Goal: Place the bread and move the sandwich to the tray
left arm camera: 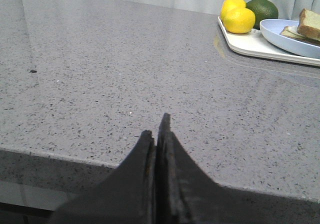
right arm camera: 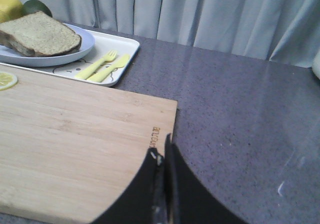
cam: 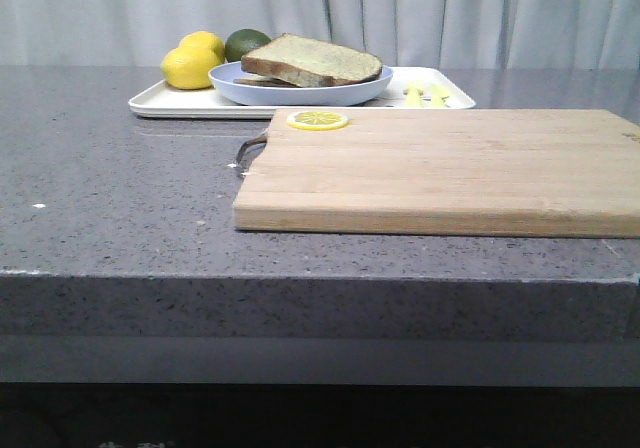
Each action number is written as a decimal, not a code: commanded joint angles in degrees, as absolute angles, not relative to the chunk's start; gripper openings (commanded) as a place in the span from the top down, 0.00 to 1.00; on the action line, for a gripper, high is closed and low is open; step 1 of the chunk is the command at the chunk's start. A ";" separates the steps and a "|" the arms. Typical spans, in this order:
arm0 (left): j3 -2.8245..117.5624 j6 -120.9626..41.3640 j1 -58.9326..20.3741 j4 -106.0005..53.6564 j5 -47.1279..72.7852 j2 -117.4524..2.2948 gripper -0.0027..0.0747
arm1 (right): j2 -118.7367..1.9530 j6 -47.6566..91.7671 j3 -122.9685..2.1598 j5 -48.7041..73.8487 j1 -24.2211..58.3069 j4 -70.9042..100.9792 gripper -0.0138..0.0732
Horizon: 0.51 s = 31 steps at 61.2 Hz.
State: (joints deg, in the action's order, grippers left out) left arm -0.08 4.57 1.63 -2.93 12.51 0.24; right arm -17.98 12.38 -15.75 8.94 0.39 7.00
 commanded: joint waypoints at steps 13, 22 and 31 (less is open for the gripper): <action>-0.29 5.18 1.81 -3.04 7.49 1.34 0.99 | -3.52 7.84 0.04 2.23 -1.68 5.36 0.97; -0.29 5.18 1.81 -3.04 7.49 1.34 0.99 | 1.89 7.84 1.38 7.58 -1.68 5.87 0.97; -0.29 5.18 1.81 -3.04 7.49 1.34 0.99 | 1.65 7.84 1.38 7.71 -1.68 5.87 0.97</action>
